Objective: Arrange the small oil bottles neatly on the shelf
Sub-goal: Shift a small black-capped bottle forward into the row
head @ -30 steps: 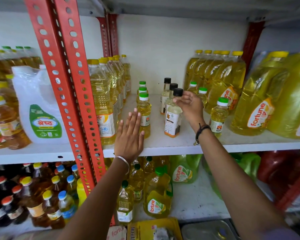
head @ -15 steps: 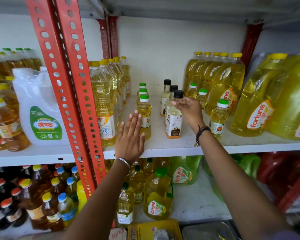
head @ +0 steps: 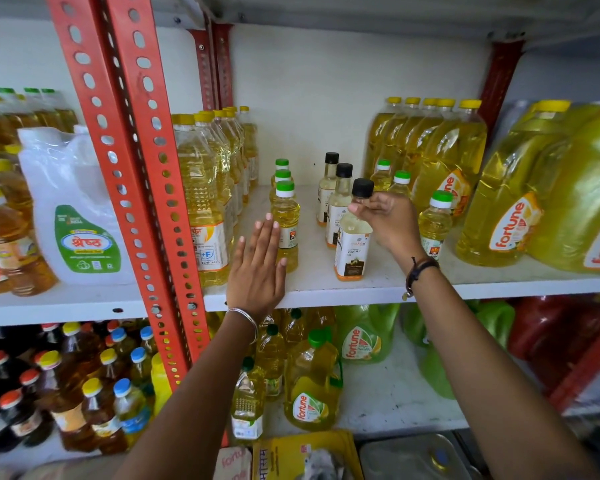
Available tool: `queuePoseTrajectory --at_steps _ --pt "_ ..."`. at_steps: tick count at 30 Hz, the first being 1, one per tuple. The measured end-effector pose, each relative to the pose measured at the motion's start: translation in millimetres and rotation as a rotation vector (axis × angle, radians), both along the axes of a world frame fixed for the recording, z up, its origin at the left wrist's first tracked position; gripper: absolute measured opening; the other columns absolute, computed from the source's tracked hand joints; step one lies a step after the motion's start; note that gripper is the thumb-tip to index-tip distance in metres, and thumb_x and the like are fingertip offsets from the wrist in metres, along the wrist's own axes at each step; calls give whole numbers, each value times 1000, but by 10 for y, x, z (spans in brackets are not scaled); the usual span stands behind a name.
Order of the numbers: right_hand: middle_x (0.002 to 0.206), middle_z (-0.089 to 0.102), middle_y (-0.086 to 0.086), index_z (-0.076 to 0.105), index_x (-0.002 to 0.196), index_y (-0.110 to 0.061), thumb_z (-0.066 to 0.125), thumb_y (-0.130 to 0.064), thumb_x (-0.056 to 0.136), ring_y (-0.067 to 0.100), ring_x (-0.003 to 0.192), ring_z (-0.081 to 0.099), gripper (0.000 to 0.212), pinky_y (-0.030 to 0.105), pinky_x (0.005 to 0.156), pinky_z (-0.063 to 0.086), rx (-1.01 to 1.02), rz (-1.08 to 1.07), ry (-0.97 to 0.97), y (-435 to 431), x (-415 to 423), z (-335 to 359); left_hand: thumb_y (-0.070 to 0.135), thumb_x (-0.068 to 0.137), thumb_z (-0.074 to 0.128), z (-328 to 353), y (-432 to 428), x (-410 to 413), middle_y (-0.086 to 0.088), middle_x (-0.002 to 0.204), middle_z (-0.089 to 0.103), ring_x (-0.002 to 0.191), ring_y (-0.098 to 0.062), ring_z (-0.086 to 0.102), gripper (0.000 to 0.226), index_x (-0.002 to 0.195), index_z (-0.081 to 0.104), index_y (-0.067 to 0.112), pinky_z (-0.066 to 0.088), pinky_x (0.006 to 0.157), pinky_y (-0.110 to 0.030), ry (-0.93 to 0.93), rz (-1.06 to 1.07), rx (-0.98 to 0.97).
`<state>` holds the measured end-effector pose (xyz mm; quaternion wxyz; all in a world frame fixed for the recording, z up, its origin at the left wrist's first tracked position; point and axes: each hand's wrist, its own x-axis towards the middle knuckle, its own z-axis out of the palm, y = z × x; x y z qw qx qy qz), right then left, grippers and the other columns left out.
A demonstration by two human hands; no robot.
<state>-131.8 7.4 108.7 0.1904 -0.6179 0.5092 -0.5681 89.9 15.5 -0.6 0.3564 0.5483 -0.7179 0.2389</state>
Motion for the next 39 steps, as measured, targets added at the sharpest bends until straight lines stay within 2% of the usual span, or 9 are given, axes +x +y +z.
queuePoseTrajectory --at_steps 3,10,17,29,31,34,39 --pt "96 73 5 70 100 -9 75 -25 76 12 86 67 29 24 78 51 -10 -8 13 56 -21 -2 33 99 25 3 5 -3 -5 160 7 147 -16 0 60 152 11 9 -5 118 -35 0 2 4" --pt "100 74 5 69 103 -9 76 -31 73 14 92 68 38 33 85 54 18 -34 18 95 -49 -3 33 99 24 10 9 -3 -6 160 8 148 -18 2 60 152 12 9 -5 118 -35 3 -1 15" --pt "99 74 5 70 101 -10 76 -31 73 15 92 68 35 32 83 54 23 -51 34 121 -42 17 33 99 24 13 13 1 -6 160 8 148 -18 3 60 152 13 9 -5 119 -35 9 -1 14" --pt "101 72 5 67 107 -6 76 -31 74 15 92 66 43 29 83 53 22 -53 32 165 -41 15 33 98 26 0 14 -5 -5 160 7 148 -17 2 60 152 13 9 -5 118 -35 0 -2 4" --pt "104 72 6 66 109 -7 75 -32 74 14 94 66 43 26 82 53 16 -43 40 169 -49 -14 33 98 25 -5 9 -6 -5 160 7 148 -17 2 60 152 13 9 -6 118 -35 -2 0 4" --pt "109 71 8 65 112 -7 75 -37 74 16 99 66 50 30 86 54 15 -62 43 176 -40 -53 34 99 25 7 8 4 -5 160 7 148 -17 1 60 152 13 8 -6 118 -34 1 -17 4" --pt "123 64 9 57 122 -10 74 -36 75 19 111 60 56 32 93 49 -68 -109 7 323 23 -60 33 99 26 78 119 35 -4 160 6 148 -17 3 59 152 13 8 -1 119 -36 134 -91 -59"
